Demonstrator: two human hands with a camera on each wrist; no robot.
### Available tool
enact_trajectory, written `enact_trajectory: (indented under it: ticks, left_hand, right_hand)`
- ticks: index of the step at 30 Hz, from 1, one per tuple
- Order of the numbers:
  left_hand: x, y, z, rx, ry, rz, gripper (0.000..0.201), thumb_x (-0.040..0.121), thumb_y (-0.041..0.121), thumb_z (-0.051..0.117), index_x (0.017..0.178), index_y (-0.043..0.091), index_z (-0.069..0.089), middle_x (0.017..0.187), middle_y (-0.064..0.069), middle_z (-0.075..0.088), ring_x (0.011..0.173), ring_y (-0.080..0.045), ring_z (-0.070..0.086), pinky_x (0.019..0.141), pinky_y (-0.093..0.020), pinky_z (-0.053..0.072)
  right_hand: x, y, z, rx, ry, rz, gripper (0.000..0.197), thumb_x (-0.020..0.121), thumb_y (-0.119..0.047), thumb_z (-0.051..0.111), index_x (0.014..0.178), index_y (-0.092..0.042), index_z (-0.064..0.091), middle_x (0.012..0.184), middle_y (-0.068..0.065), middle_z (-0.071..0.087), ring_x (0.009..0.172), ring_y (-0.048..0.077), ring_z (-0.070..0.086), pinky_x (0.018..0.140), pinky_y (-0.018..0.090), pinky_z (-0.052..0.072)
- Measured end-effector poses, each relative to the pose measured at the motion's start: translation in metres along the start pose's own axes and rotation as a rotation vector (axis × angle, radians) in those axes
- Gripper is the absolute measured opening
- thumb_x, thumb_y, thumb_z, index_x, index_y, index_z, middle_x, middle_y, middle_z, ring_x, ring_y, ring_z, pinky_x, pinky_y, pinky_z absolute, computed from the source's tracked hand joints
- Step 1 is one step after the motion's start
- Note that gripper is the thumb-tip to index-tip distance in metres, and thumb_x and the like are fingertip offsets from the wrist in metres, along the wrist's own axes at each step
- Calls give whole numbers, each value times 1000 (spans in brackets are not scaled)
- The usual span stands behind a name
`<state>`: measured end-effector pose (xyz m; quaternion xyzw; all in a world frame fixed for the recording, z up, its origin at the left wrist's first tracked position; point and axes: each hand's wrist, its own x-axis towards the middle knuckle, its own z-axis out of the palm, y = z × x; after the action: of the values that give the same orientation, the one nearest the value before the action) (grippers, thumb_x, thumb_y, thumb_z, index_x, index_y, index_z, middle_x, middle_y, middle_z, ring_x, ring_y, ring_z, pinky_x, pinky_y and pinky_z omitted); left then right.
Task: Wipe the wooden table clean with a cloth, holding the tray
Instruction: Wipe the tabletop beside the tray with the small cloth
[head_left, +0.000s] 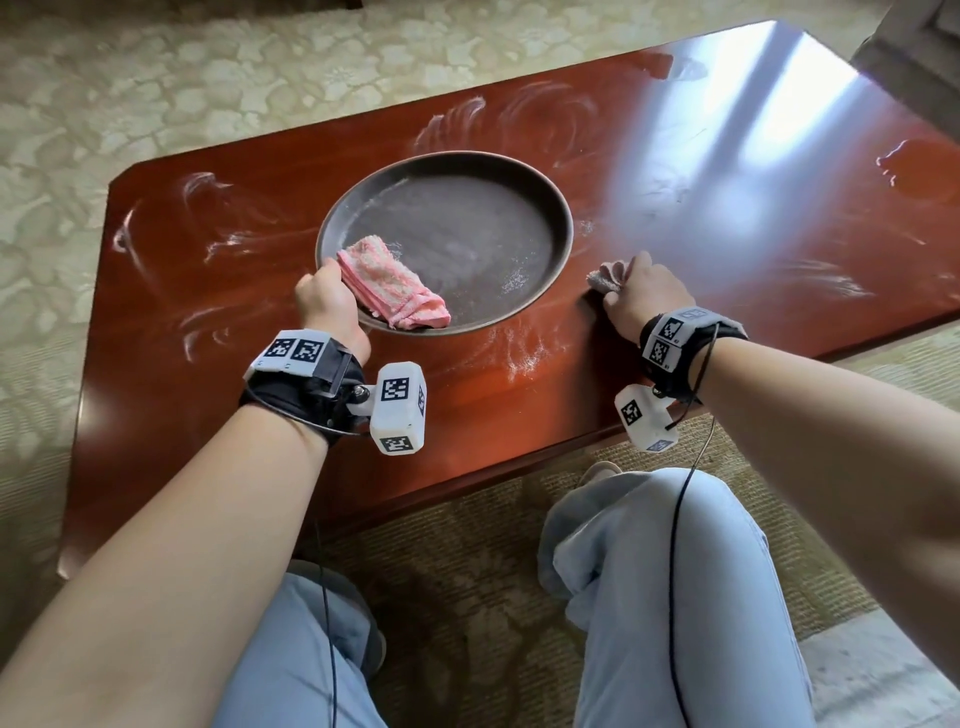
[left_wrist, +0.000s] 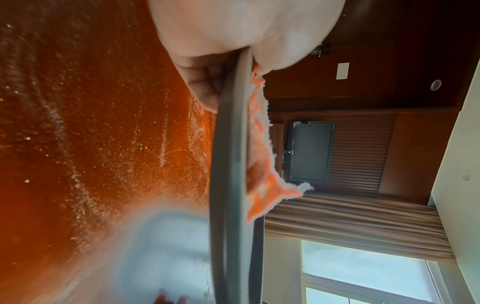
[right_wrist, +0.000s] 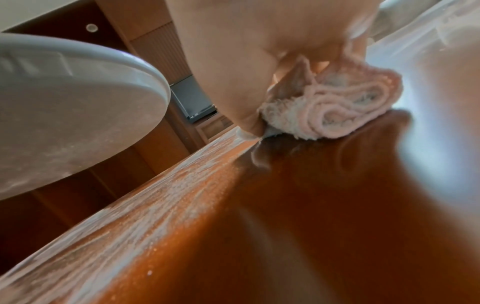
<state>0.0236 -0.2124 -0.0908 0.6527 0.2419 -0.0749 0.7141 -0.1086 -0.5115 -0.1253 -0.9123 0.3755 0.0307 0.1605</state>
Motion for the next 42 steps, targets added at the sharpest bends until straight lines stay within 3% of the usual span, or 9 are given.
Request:
enact_trajectory:
  ticks: [3,10,16,21,25,33,36,40,42]
  left_hand:
    - [1,-2,-4,-8,-7,-4,33,91,27,52,114,6,64,104,-15,71,90,-32,72,82,-52,59]
    - [2,-3,-15,-36,-5,-10,29,93,24,52,112,5,63,102,-16,71,90,-32,72,81,-54,59]
    - [7,-1,-29,-29,-8,-9,33,87,29,54,109,7,65,102,-16,72,89,-33,73,81,-55,59]
    - [8,4,-39,-33,-9,19,31,92,27,52,111,5,63,104,-16,71,91,-31,72,82,-52,59]
    - [14,7,-50,-18,0,15,38,84,33,53,110,8,65,103,-14,72,90,-31,72,83,-52,59]
    - [12,15,-72,-49,20,16,26,91,27,52,105,8,64,103,-14,71,92,-31,72,83,-52,59]
    - [16,15,-83,-58,41,17,35,81,33,53,105,10,65,104,-14,71,92,-32,71,84,-53,58]
    - [7,20,-93,-43,83,20,20,84,30,56,91,13,65,102,-15,71,91,-33,71,84,-54,58]
    - [3,22,-98,-34,90,23,20,85,29,55,91,13,65,102,-15,72,91,-33,71,85,-54,58]
  right_hand:
    - [-3,-5,0,-52,31,-1,26,94,-27,46,114,-12,44,119,18,59,107,40,59,77,40,39]
    - [-15,-18,5,-66,25,-9,13,92,-15,38,104,-10,42,106,23,61,96,42,60,76,42,45]
    - [-28,-36,21,-77,68,-105,1,93,-10,38,94,-9,37,100,24,63,95,43,60,68,39,37]
    - [-32,-50,33,-129,90,-202,9,95,-9,44,93,-10,35,97,23,63,91,43,61,65,40,38]
    - [-38,-64,40,-130,96,-259,8,98,-10,40,92,-9,35,96,23,64,89,44,61,64,40,37]
    - [-72,-109,52,-117,19,-342,9,91,-2,39,97,-7,41,99,23,64,90,44,62,66,40,39]
    - [-84,-128,62,-112,-42,-377,23,88,-1,38,105,-5,52,100,21,66,92,42,64,69,39,44]
    - [-91,-143,64,-171,-148,-437,35,81,5,46,113,-5,58,106,19,66,96,39,65,72,38,48]
    - [-89,-142,66,-123,-200,-477,46,77,1,50,121,-11,56,109,15,64,96,37,64,72,34,48]
